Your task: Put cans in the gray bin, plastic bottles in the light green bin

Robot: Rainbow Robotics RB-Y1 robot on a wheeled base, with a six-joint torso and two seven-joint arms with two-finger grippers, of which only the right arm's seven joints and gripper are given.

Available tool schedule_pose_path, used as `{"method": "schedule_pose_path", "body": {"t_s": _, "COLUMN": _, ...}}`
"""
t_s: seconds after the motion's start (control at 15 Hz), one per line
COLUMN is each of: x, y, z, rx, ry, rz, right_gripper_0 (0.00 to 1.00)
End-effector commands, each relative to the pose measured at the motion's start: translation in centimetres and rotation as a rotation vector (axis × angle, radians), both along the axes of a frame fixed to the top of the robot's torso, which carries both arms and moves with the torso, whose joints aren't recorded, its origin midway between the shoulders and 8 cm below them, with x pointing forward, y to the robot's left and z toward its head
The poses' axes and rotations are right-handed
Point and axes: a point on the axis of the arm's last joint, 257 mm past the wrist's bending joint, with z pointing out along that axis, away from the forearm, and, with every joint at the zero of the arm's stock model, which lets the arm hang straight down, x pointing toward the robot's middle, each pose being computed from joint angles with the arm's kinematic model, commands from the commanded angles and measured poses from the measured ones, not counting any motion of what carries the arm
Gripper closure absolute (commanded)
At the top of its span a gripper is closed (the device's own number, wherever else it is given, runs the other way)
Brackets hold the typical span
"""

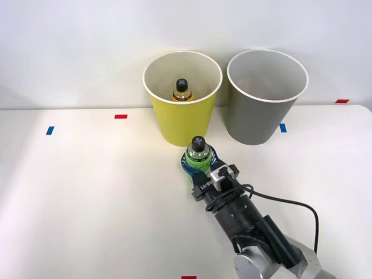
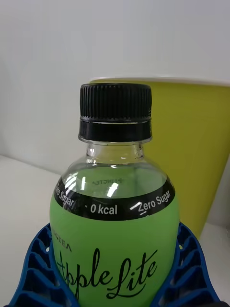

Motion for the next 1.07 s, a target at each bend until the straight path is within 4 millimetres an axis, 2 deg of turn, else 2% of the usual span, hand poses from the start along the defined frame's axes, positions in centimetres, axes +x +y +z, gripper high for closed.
{"method": "schedule_pose_path", "body": {"t_s": 0.07, "x": -3.1, "y": -1.4, "z": 1.6, "rx": 0.055, "ry": 0.011, "rz": 0.016, "right_gripper_0": 1.00}}
{"method": "schedule_pose_path", "body": {"t_s": 0.27, "x": -4.7, "y": -2.1, "z": 5.7, "rx": 0.074, "ry": 0.017, "rz": 0.050, "right_gripper_0": 1.00}}
{"method": "schedule_pose_path", "body": {"t_s": 0.53, "x": -4.9, "y": -2.7, "z": 11.6, "rx": 0.172, "ry": -0.036, "rz": 0.066, "right_gripper_0": 1.00}}
{"method": "schedule_pose_path", "body": {"t_s": 0.8, "x": -5.6, "y": -2.1, "z": 17.5, "rx": 0.259, "ry": -0.037, "rz": 0.134, "right_gripper_0": 1.00}}
{"method": "schedule_pose_path", "body": {"t_s": 1.07, "x": -4.8, "y": -0.5, "z": 23.6, "rx": 0.390, "ry": -0.087, "rz": 0.198, "right_gripper_0": 1.00}}
